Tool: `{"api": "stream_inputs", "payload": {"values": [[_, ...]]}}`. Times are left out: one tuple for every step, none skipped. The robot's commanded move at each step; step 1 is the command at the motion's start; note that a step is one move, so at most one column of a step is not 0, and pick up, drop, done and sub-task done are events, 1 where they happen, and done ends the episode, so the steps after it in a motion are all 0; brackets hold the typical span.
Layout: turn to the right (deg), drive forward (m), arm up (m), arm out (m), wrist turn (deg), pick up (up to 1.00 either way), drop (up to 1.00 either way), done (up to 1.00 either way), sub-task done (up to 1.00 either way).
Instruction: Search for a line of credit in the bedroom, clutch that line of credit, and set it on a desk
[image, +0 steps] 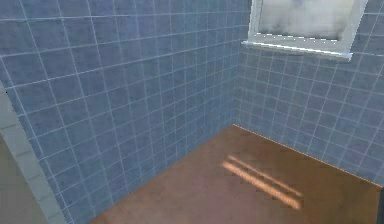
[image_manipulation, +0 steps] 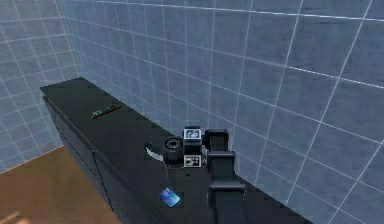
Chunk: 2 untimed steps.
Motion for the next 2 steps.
{"api": "stream_inputs", "payload": {"values": [[0.0,0.0,-0.3,0.0,0.0,0.0,0.0,0.0,0.0],[0.0,0.0,0.0,0.0,0.0,1.0,0.0,0.0,0.0]]}}
